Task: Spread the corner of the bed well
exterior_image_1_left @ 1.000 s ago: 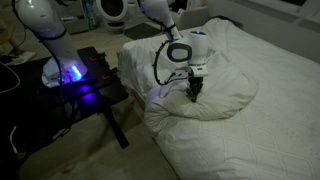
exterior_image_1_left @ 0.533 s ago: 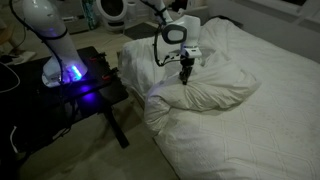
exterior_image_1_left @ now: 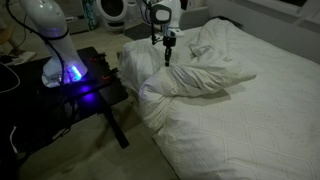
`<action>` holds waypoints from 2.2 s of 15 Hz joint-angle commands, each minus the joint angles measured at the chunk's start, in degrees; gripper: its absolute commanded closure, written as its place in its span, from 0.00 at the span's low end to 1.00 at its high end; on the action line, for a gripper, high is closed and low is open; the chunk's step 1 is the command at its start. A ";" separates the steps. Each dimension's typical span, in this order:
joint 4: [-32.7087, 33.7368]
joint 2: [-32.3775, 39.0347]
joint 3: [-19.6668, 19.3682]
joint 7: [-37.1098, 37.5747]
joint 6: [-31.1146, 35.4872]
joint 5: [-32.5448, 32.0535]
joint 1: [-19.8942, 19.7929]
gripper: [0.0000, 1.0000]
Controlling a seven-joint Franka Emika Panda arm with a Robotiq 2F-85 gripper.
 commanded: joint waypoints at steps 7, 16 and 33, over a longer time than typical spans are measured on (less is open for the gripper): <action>-13.39 -15.37 14.27 0.32 -6.69 -13.03 0.51 0.99; -21.43 -20.70 25.12 1.28 -5.17 -17.00 1.45 0.99; -24.95 -20.05 38.61 2.09 8.34 -9.96 6.52 0.99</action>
